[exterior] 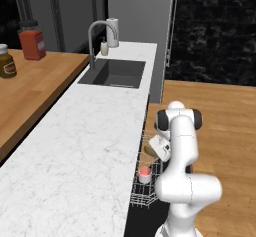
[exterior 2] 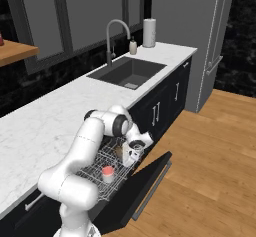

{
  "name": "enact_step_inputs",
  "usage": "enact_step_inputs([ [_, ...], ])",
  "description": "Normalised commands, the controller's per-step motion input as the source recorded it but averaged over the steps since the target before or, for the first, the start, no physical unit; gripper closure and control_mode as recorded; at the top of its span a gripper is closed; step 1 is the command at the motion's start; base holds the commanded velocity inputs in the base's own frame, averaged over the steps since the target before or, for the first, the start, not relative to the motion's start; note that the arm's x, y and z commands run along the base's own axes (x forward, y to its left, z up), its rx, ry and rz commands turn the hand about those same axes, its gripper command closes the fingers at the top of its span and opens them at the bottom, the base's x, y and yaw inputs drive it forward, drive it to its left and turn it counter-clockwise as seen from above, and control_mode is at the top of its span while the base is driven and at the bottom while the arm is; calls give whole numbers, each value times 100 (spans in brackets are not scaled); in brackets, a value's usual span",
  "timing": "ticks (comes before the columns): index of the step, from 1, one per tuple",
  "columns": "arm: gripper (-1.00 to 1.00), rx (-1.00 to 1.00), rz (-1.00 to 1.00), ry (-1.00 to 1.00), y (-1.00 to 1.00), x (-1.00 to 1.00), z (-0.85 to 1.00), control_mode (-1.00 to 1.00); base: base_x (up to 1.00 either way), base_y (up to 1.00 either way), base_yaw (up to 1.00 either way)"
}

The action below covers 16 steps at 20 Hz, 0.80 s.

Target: Pick up the cup and bowl from the counter, place them in the dishwasher, and close the dishwasher door.

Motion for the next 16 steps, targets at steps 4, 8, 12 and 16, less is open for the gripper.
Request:
enact_step_inputs([
  [4, 100, 6, -7, 16, 0, 25, -67, -100, 0, 0, 0],
  [8, -100, 2, -9, 13, -3, 3, -57, -100, 0, 0, 0],
  [12, -100, 1, -14, 3, -29, -19, -13, -100, 0, 0, 0],
  [16, -100, 2, -16, -2, -56, -45, 12, -100, 0, 0, 0],
])
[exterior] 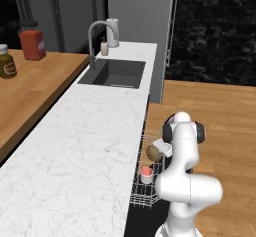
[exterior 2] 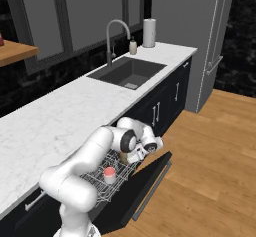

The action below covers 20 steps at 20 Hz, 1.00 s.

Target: Pick up the cup and bowl from the counter, place them in the dishwasher, and close the dishwasher door.

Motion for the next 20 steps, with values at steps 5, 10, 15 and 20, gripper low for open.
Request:
enact_step_inputs([
  [5, -100, 0, -19, -15, -45, -39, 3, -100, 0, 0, 0],
  [10, -100, -8, -19, -34, -16, -48, 16, -100, 0, 0, 0],
  [15, -100, -24, -21, -43, 0, -28, 0, -100, 0, 0, 0],
  [20, -100, -24, -19, -39, -20, -28, 45, -100, 0, 0, 0],
])
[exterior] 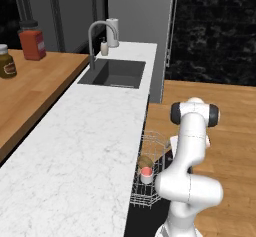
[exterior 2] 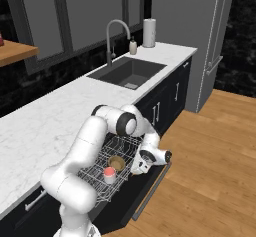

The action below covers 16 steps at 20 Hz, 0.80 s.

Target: Pick up the cup and bowl from the counter, place them in the dishwasher, and close the dishwasher door.

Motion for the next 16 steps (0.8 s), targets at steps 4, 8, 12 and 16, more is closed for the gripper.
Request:
enact_step_inputs([
  [4, -100, -21, -11, -41, -58, -31, 96, -100, 0, 0, 0],
  [8, -100, -12, -3, -24, -90, -35, 98, -100, 0, 0, 0],
  [12, -100, -3, 0, -4, -100, -37, 33, -100, 0, 0, 0],
  [16, -100, 2, 0, 1, -100, -37, -9, -100, 0, 0, 0],
])
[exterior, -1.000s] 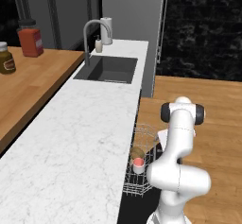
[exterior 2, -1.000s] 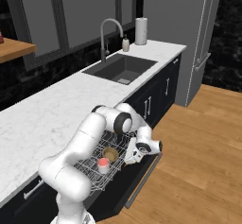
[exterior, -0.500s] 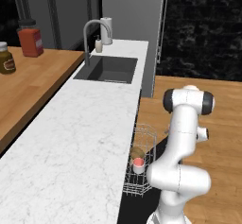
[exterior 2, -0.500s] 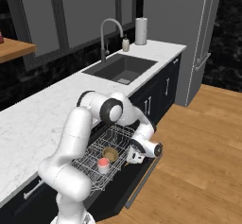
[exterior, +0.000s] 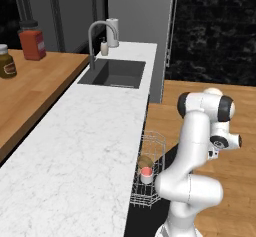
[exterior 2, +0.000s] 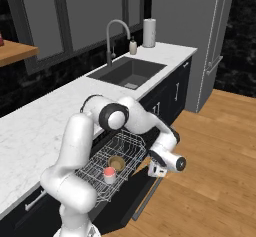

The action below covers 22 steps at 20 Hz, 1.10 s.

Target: Pick up the cup and bowl from the counter, place them in the dishwasher, and close the dishwasher door.

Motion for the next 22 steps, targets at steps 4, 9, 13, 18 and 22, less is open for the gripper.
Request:
enact_step_inputs([
  [4, -100, 10, 0, 1, -100, -29, -51, -100, 0, 0, 0],
  [9, -100, 18, 0, 0, -99, -31, -82, -100, 0, 0, 0],
  [13, -100, 28, 0, 5, -80, -13, -100, -100, 0, 0, 0],
  [18, -100, 34, 0, 11, -25, 0, -94, -100, 0, 0, 0],
  [22, -100, 24, 1, 7, 2, 14, -78, -100, 0, 0, 0],
])
